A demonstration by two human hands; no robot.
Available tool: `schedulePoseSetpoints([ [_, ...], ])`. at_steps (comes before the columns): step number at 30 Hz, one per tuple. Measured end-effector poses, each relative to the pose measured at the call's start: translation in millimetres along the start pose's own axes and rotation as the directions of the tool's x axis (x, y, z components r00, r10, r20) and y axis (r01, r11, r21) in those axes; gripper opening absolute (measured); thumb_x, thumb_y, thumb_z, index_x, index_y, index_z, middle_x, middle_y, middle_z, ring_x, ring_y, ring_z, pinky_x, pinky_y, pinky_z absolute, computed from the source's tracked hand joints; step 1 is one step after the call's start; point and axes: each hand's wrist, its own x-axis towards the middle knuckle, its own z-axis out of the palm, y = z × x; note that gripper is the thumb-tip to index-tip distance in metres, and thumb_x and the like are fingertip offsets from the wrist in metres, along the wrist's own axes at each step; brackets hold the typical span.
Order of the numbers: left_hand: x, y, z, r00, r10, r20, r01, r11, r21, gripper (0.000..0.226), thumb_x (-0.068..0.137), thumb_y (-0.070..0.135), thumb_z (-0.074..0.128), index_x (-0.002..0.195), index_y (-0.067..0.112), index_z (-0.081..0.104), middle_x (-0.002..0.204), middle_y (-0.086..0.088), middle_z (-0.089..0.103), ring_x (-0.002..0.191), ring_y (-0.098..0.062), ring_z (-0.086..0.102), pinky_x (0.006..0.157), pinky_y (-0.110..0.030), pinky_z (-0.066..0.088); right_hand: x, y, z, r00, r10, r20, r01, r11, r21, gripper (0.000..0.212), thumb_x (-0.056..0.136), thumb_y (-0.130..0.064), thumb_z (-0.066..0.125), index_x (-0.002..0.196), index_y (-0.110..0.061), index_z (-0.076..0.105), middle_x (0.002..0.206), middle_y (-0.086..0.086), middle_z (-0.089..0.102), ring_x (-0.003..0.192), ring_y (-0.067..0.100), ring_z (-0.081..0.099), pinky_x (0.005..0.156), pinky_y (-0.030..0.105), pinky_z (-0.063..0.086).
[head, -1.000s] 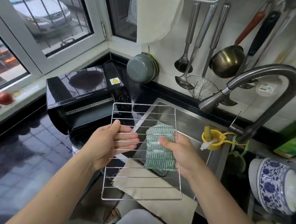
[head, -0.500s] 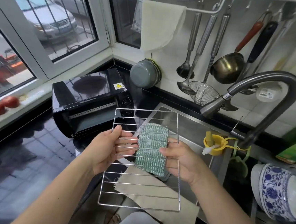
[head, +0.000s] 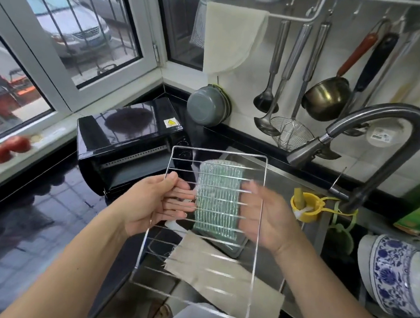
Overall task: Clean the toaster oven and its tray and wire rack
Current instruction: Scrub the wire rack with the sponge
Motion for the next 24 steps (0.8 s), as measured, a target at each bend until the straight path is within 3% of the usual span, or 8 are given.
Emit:
schedulePoseSetpoints([
  [6,-3.5,11.7,-3.7,0.999,0.039,-0.003,-0.039,0.999,0.024,0.034,0.106,0.037,0.052,0.098,0.008,0.067,0.106,-0.027,0.075,0.083,-0.037,0.078,0.06,-0.036,0.063,9.4,-9.1,3.9,0.95,-0.159,-0.27,0.144,0.987,-0.076,0.051,0.083,-0.014,0.065,0.132,-0.004,0.058,0.128,0.022,0.065,0.113,0.038,0.066,0.089,0.054,0.056],
  [11,-5.2,2.2,-14.5,0.982,0.049,-0.182,-0.063,0.995,-0.075,0.036,0.113,0.035,0.041,0.102,0.008,0.061,0.11,-0.022,0.077,0.092,-0.037,0.078,0.067,-0.044,0.066,-1.2,-22.5,-20.2,0.858,-0.323,-0.399,0.365,0.93,0.034,0.043,0.091,-0.023,0.063,0.133,-0.016,0.058,0.125,0.013,0.069,0.114,0.034,0.067,0.092,0.057,0.054],
  [13,-6.7,-0.4,-15.9,0.983,0.052,-0.178,-0.062,0.997,-0.049,0.036,0.112,0.036,0.042,0.1,0.008,0.062,0.11,-0.024,0.076,0.094,-0.041,0.077,0.069,-0.048,0.065,2.2,-27.6,-14.0,0.817,-0.431,-0.383,0.364,0.901,-0.237,0.035,0.095,-0.029,0.06,0.13,-0.028,0.061,0.125,0.002,0.07,0.118,0.022,0.066,0.098,0.049,0.052],
  [15,-6.0,-2.9,-7.5,0.99,0.044,-0.134,-0.05,0.998,-0.047,0.037,0.111,0.038,0.044,0.098,0.009,0.063,0.109,-0.024,0.076,0.096,-0.042,0.077,0.068,-0.047,0.064,7.1,-25.3,4.4,0.783,-0.504,-0.365,0.237,0.784,-0.574,0.026,0.099,-0.036,0.055,0.112,-0.056,0.065,0.114,-0.024,0.07,0.111,-0.002,0.063,0.097,0.027,0.051],
  [17,-3.2,-2.1,3.6,0.991,0.053,-0.124,-0.063,0.995,-0.078,0.036,0.111,0.039,0.044,0.097,0.01,0.062,0.108,-0.024,0.077,0.095,-0.04,0.077,0.067,-0.047,0.064,12.1,-15.8,9.1,0.82,-0.49,-0.294,0.184,0.713,-0.677,0.025,0.102,-0.039,0.05,0.104,-0.06,0.064,0.111,-0.029,0.069,0.11,-0.007,0.062,0.098,0.025,0.048],
  [19,-0.7,2.8,8.1,0.979,0.072,-0.192,-0.097,0.988,-0.123,0.037,0.113,0.037,0.04,0.098,0.009,0.059,0.104,-0.021,0.078,0.092,-0.037,0.078,0.064,-0.045,0.064,8.9,-1.0,4.8,0.906,-0.359,-0.224,0.137,0.749,-0.648,0.019,0.095,-0.058,0.052,0.112,-0.056,0.06,0.126,-0.016,0.067,0.122,0.008,0.061,0.108,0.042,0.045],
  [21,-1.1,9.5,2.2,0.957,0.093,-0.277,-0.147,0.972,-0.184,0.038,0.114,0.035,0.036,0.097,0.009,0.057,0.099,-0.017,0.08,0.087,-0.031,0.079,0.06,-0.042,0.064,-8.2,12.0,-3.9,0.947,-0.251,-0.201,0.071,0.773,-0.63,0.046,0.08,-0.084,0.048,0.115,-0.057,0.061,0.128,-0.01,0.067,0.123,0.019,0.061,0.106,0.047,0.048],
  [24,-5.8,17.2,-12.9,0.927,0.12,-0.354,-0.208,0.953,-0.222,0.04,0.115,0.035,0.033,0.094,0.011,0.057,0.099,-0.015,0.08,0.087,-0.028,0.08,0.059,-0.038,0.064,-33.2,19.1,-19.8,0.987,-0.082,-0.141,0.057,0.983,-0.174,0.071,0.085,-0.082,0.043,0.134,-0.034,0.062,0.138,0.006,0.061,0.132,0.038,0.051,0.107,0.053,0.045],
])
